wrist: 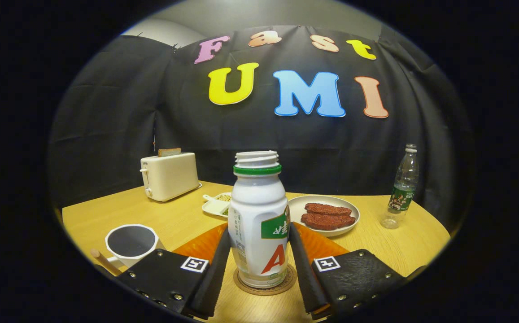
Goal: Take the bottle from table, then pour the juice into the cup, finally place the bottle on the coaster
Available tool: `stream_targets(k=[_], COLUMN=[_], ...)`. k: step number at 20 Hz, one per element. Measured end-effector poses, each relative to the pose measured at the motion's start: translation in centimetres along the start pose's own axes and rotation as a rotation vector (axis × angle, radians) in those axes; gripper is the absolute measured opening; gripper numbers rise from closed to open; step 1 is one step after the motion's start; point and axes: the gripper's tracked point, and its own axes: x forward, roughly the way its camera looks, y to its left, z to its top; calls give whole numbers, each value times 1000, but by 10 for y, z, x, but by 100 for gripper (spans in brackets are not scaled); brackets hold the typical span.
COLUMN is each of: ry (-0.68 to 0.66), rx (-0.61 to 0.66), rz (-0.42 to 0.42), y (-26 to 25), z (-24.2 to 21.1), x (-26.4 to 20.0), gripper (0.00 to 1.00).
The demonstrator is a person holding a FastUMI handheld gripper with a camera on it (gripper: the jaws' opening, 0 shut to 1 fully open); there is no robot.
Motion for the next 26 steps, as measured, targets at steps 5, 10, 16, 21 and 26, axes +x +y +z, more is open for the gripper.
stream_targets(k=[5, 10, 16, 21, 26], ry=[23, 23, -154, -327, -457], rx=[-33, 3, -3, -48, -66], rz=[-6, 10, 18, -18, -50], y=[-2, -2, 5, 9, 4], z=[-6, -8, 52, 132, 192], x=[2, -1, -30, -86, -140], gripper=[77, 94, 94, 94, 94])
